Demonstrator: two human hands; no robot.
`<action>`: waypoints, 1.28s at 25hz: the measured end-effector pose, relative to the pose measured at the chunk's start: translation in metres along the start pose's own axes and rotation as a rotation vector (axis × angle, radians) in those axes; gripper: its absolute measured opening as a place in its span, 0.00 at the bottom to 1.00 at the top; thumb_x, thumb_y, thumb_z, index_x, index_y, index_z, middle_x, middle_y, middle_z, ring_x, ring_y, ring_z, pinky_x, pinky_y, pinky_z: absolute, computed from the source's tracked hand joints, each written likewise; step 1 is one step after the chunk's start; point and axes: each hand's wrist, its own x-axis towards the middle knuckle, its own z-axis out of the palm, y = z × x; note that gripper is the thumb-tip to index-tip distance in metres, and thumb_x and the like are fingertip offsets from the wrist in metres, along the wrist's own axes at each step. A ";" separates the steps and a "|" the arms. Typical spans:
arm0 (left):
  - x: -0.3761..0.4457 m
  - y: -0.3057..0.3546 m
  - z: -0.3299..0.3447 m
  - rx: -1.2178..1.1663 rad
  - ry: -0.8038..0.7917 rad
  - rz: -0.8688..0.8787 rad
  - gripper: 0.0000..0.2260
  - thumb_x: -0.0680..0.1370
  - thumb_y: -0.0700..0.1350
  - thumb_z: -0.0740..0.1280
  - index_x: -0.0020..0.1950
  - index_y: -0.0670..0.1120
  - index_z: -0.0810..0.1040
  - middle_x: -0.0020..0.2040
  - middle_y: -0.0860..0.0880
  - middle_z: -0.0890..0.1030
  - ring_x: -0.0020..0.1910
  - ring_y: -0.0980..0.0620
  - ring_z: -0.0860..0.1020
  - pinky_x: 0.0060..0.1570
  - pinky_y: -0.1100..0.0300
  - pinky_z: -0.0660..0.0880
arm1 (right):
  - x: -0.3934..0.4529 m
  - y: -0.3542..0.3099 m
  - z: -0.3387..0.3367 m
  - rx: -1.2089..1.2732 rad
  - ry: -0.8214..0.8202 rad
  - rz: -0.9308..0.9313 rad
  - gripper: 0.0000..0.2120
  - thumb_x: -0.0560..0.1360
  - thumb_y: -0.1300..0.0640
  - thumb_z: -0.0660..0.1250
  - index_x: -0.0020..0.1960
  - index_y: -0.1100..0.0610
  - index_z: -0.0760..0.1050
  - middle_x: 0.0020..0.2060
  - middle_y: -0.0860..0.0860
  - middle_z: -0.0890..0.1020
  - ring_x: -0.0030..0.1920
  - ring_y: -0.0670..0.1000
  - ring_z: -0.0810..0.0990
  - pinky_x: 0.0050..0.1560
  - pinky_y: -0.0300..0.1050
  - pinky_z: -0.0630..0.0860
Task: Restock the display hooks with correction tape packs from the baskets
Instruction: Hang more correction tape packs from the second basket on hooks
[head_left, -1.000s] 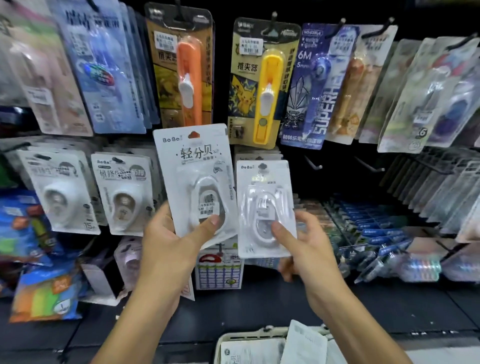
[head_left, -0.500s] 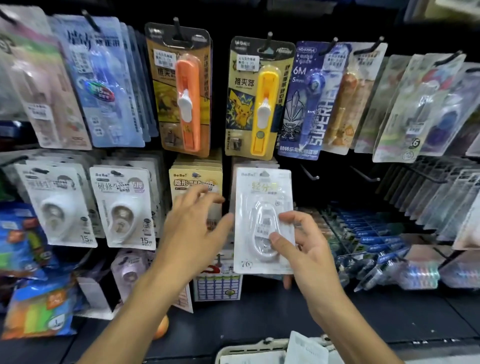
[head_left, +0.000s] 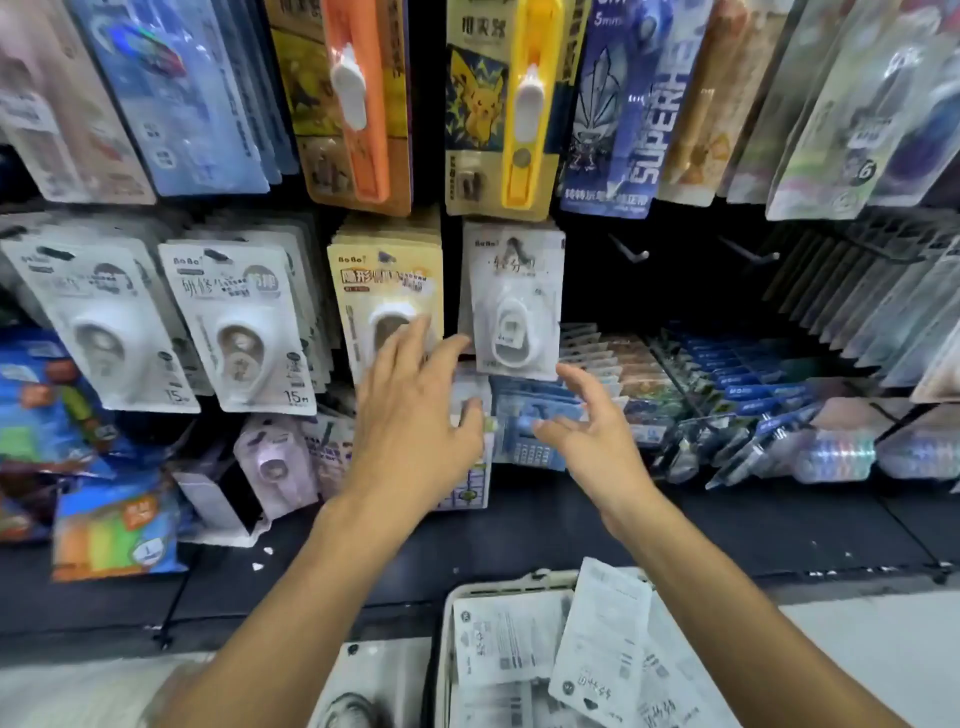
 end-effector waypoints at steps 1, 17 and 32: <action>-0.008 0.002 0.008 0.024 -0.045 0.022 0.28 0.78 0.51 0.67 0.78 0.53 0.64 0.83 0.48 0.53 0.81 0.46 0.51 0.78 0.46 0.53 | -0.014 0.024 -0.006 -0.060 -0.024 0.031 0.25 0.78 0.61 0.70 0.67 0.38 0.70 0.68 0.41 0.72 0.59 0.46 0.78 0.48 0.36 0.75; -0.165 -0.072 0.182 0.688 -0.968 0.201 0.39 0.75 0.43 0.70 0.80 0.47 0.53 0.78 0.41 0.60 0.75 0.40 0.62 0.73 0.41 0.60 | -0.110 0.218 -0.045 -0.392 0.242 0.799 0.24 0.68 0.57 0.78 0.57 0.54 0.69 0.50 0.52 0.83 0.50 0.57 0.81 0.59 0.55 0.77; -0.123 -0.061 0.172 -0.254 -0.520 0.168 0.03 0.78 0.45 0.71 0.51 0.52 0.84 0.50 0.56 0.84 0.53 0.53 0.78 0.57 0.54 0.70 | -0.099 0.205 -0.038 -0.405 0.241 0.508 0.39 0.67 0.51 0.81 0.72 0.50 0.65 0.60 0.52 0.81 0.63 0.59 0.76 0.63 0.59 0.75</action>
